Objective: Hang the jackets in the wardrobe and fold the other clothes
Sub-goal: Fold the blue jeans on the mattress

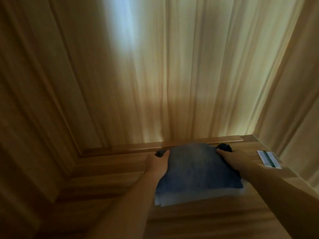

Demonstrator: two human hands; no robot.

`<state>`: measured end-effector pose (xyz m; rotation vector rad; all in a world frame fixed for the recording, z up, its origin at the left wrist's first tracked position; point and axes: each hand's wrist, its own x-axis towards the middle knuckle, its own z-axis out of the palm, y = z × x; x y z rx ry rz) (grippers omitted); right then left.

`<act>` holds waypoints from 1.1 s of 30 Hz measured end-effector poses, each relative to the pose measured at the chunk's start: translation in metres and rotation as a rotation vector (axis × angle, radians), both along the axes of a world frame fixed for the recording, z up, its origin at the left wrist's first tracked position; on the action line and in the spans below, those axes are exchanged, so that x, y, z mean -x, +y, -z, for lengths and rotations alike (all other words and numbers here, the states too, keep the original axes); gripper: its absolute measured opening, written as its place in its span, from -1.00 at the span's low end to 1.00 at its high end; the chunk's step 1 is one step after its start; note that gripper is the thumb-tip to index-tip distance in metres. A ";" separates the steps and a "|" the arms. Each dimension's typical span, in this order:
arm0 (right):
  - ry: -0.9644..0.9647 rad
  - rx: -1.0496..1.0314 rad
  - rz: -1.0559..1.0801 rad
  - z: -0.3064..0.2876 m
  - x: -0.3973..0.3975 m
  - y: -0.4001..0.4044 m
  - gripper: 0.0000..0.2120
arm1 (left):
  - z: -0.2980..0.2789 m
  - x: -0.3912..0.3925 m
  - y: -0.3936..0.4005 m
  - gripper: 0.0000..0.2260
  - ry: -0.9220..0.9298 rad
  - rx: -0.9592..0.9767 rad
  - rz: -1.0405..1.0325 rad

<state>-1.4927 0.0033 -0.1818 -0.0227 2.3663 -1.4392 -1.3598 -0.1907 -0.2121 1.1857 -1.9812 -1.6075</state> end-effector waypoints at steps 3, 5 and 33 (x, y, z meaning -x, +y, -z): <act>0.013 -0.095 -0.078 0.006 0.012 -0.007 -0.76 | 0.010 0.010 -0.004 -0.62 -0.021 0.027 -0.041; -0.001 -0.145 -0.065 0.016 0.018 -0.011 -0.67 | 0.013 0.016 -0.005 -0.59 -0.064 0.058 -0.043; 0.772 -0.669 -0.255 -0.093 -0.231 0.149 -0.36 | -0.100 -0.139 0.152 -0.47 -0.224 1.070 0.670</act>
